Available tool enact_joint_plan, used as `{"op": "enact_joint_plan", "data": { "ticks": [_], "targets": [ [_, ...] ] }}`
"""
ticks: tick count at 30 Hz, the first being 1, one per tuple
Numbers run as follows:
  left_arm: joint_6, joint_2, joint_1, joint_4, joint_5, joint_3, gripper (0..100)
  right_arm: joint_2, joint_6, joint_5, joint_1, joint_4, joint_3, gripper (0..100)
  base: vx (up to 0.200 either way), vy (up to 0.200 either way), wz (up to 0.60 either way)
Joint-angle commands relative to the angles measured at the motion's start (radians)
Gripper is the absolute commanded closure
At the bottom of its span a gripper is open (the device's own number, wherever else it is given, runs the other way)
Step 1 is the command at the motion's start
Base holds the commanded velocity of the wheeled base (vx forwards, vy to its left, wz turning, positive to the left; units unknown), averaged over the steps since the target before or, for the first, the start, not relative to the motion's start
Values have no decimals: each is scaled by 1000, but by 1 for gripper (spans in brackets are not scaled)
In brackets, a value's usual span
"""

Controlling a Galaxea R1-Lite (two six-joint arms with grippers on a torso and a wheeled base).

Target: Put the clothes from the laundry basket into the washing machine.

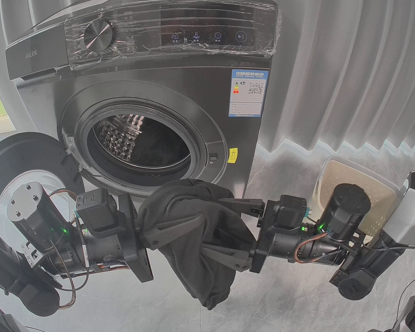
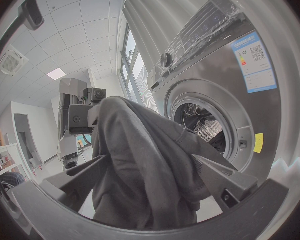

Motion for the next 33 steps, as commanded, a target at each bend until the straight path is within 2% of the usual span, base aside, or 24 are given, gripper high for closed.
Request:
{"op": "enact_joint_plan", "data": {
  "ticks": [1,13,14,18,27,33],
  "targets": [
    [0,9,-8,-2,3,0,100,98,5,-33,61,0,-49,0,0,0,0],
    [0,12,-3,0,3,-4,100,111,13,-73,134,-2,-57,0,0,0,0],
    [0,12,-3,-2,3,-4,100,111,13,-76,136,-2,-57,100,0,0,0],
    [0,12,1,0,3,-7,100,109,16,-91,142,-2,-60,100,0,0,0],
    [-3,13,9,0,6,-20,100,91,19,-94,147,-2,-46,100,0,0,0],
    [-3,32,58,0,6,-30,100,62,17,-114,162,-2,-26,100,0,0,0]
  ]
}}
